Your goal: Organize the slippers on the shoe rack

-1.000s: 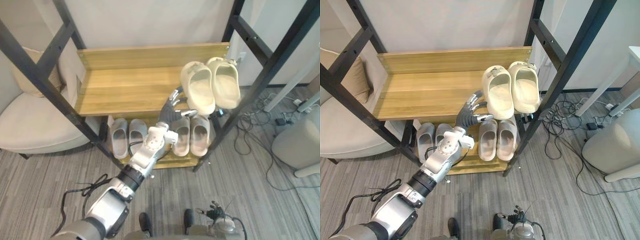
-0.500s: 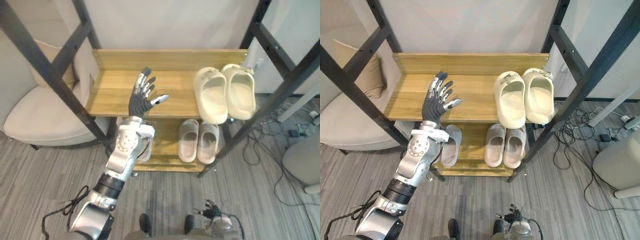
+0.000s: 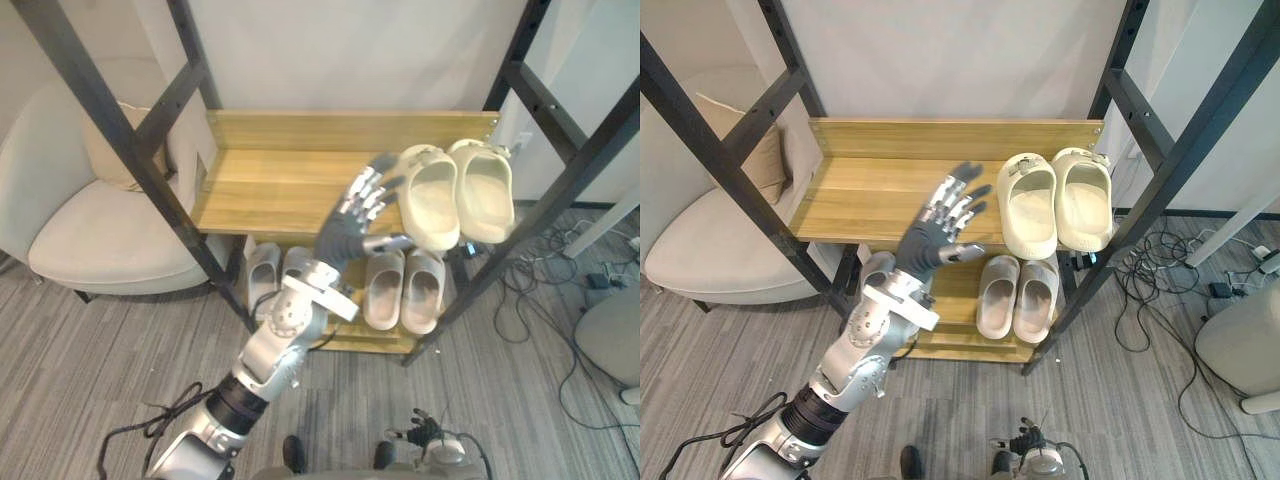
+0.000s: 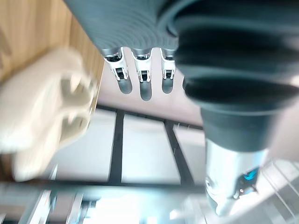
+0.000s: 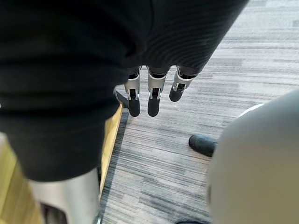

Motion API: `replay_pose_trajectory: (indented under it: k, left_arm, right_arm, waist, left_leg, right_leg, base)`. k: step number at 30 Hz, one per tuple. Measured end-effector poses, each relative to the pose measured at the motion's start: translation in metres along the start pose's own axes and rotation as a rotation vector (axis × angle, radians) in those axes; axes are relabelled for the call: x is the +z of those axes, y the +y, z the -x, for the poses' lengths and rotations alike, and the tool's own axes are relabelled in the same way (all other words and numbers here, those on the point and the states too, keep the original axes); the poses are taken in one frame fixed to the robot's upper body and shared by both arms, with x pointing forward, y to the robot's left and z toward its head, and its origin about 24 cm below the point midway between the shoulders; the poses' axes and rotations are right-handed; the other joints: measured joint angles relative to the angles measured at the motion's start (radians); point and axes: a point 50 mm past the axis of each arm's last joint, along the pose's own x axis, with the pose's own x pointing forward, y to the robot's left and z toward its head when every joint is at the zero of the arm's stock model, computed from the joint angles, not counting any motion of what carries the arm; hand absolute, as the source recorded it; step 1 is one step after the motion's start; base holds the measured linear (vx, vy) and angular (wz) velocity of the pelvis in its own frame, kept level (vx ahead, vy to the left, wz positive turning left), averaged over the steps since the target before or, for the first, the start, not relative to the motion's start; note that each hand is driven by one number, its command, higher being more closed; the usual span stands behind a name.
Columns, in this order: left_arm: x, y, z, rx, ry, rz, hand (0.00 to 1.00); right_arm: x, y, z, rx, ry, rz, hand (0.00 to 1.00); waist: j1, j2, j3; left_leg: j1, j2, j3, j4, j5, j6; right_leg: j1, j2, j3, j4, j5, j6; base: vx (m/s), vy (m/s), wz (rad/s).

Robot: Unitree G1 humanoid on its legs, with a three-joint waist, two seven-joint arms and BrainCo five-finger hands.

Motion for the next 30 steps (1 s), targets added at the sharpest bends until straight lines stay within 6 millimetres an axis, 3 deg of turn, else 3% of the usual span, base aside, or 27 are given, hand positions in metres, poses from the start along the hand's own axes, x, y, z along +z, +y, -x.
replay_pose_trajectory:
  k: [7,15,22,30]
  left_arm:
    - [-0.043,-0.017,0.009,-0.081,0.195,0.019,0.00]
    - [-0.080,-0.008,0.022,-0.061,0.371,-0.036,0.00]
    - [-0.089,0.001,0.019,-0.036,0.416,-0.108,0.00]
    - [-0.081,0.001,0.002,-0.051,0.379,-0.163,0.00]
  right_arm:
    - [0.004,0.004,0.000,0.013,-0.014,0.039,0.00]
    - [0.003,0.003,0.000,0.005,-0.012,0.046,0.00]
    - [0.003,0.001,0.000,-0.012,-0.009,0.013,0.00]
    - [0.007,0.001,-0.001,-0.027,-0.017,-0.036,0.00]
  waist:
    - [-0.004,-0.002,-0.007]
    - [-0.016,-0.012,-0.004]
    - [-0.024,-0.021,0.002]
    - [-0.046,-0.024,0.009]
  left_leg:
    - [0.012,-0.001,-0.001,0.000,0.000,0.001]
    - [0.012,0.000,0.019,0.000,-0.003,-0.002]
    - [0.005,0.001,0.056,0.000,-0.016,-0.006]
    - [-0.015,0.000,0.066,0.005,-0.017,-0.005]
  right_leg:
    - [0.008,0.000,-0.006,-0.006,-0.003,-0.001]
    - [0.000,0.000,0.009,-0.011,-0.001,-0.002]
    - [-0.024,0.001,0.042,-0.019,0.005,-0.001]
    - [-0.046,0.002,0.059,-0.019,0.011,0.001]
  base:
    - [-0.04,-0.002,0.00]
    - [-0.01,-0.001,-0.06]
    - [-0.01,-0.002,-0.16]
    - [0.00,-0.011,-0.05]
